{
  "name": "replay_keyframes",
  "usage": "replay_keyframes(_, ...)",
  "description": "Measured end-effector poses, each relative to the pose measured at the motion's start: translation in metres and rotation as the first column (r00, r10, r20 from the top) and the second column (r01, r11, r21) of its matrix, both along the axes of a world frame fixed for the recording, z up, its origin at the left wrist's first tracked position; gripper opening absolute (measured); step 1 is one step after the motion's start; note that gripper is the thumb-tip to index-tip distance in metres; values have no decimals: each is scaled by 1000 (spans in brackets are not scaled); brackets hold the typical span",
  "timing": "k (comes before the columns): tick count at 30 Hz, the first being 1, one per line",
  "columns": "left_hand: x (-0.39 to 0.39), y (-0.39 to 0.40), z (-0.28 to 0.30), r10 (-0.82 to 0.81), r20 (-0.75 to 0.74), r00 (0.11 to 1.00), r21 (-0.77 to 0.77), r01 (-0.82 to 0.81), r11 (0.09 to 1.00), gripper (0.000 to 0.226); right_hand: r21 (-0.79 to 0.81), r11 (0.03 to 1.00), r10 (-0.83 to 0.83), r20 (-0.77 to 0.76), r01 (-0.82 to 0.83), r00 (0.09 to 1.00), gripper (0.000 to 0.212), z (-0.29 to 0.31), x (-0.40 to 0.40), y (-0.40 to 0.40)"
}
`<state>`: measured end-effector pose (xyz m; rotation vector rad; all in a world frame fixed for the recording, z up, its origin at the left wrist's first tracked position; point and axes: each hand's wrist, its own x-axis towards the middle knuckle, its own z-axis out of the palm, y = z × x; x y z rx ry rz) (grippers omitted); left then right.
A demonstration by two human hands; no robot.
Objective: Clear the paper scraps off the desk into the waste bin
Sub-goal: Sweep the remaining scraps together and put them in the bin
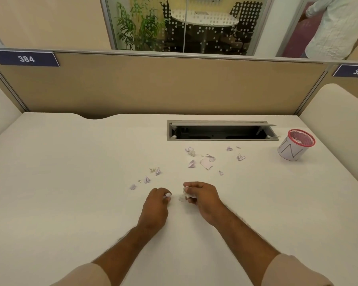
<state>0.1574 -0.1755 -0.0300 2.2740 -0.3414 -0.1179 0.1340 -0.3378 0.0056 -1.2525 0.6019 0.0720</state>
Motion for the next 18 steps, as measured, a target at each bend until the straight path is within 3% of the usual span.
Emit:
replay_keyframes(4, -3, -13, 14, 102, -10, 995, -132, -103, 986, 14, 357, 929, -49, -144, 98, 988, 9, 7, 4, 6)
replay_keyframes(10, -15, -46, 50, 131, 16, 991, -307, -119, 944, 15, 583, 794, -88, -173, 174, 981, 21, 2, 6, 28)
replay_keyframes(12, -18, -56, 54, 92, 62, 994, -281, -71, 957, 18, 653, 735, -143, -112, 181, 983, 35, -1, 7, 35)
replay_keyframes(14, -21, -61, 51, 82, 101, 992, -200, -60, 978, 20, 653, 740, -150, -76, 163, 986, 41, -3, 8, 35)
replay_keyframes(18, -21, -64, 39, 119, 150, 981, -28, -116, 993, 19, 788, 613, -90, -3, 58, 996, 18, -2, 5, 26)
